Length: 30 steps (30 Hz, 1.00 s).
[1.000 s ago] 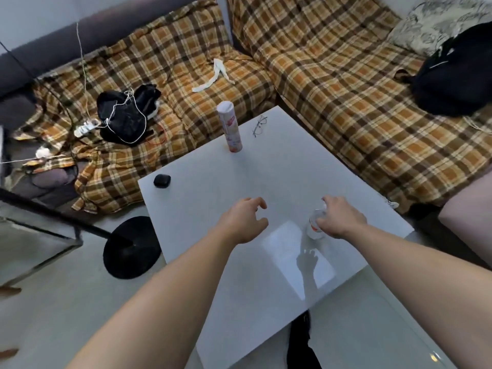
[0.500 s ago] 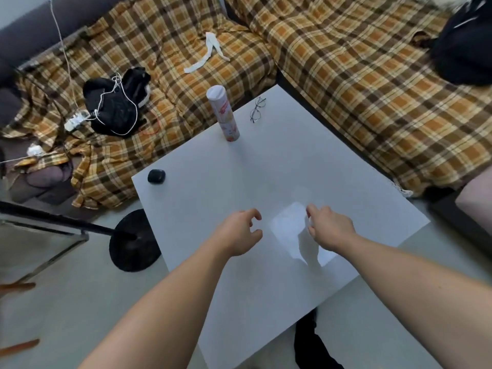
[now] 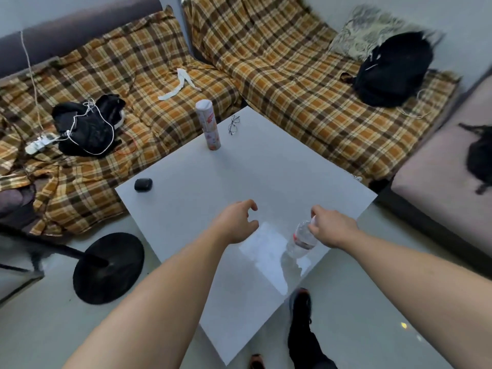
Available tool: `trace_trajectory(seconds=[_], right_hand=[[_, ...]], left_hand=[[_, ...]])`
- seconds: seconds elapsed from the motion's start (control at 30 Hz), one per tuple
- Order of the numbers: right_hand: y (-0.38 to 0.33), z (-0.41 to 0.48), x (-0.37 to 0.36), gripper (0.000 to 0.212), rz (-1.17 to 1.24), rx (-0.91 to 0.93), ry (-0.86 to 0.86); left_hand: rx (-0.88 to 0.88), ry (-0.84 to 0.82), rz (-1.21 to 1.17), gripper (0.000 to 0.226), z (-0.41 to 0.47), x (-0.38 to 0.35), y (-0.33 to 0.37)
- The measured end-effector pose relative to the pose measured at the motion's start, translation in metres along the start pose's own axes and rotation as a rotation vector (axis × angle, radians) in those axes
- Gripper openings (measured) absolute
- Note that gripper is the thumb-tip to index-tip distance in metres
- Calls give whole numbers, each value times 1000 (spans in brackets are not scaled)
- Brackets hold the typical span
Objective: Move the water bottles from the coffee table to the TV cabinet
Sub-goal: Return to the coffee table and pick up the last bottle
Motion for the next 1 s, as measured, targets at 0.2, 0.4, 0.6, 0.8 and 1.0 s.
trace_trajectory(seconds=[0.2, 0.4, 0.6, 0.8, 1.0], right_hand=[[35, -111, 9, 9, 35, -117, 122], [108, -248, 4, 11, 81, -408, 322], [150, -363, -54, 19, 55, -613, 427], [177, -492, -118, 17, 165, -847, 466], [171, -620, -199, 22, 368, -1008, 504]], left_hand=[[-263, -6, 101, 38, -20, -3, 86], [-540, -114, 200, 38, -41, -59, 203], [-772, -224, 371, 39, -94, -146, 282], [-932, -276, 472, 39, -171, -218, 333], [-1094, -353, 601, 39, -276, -306, 362]])
Point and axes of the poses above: each hand's wrist, its own z-axis towards the middle knuckle, its own x-axis out of the back of the hand, y = z × x, the point moved 2 cm from there along z, towards the middle knuckle, and after that the axes turned 10 degrees about -y, right-handed, at the moved point
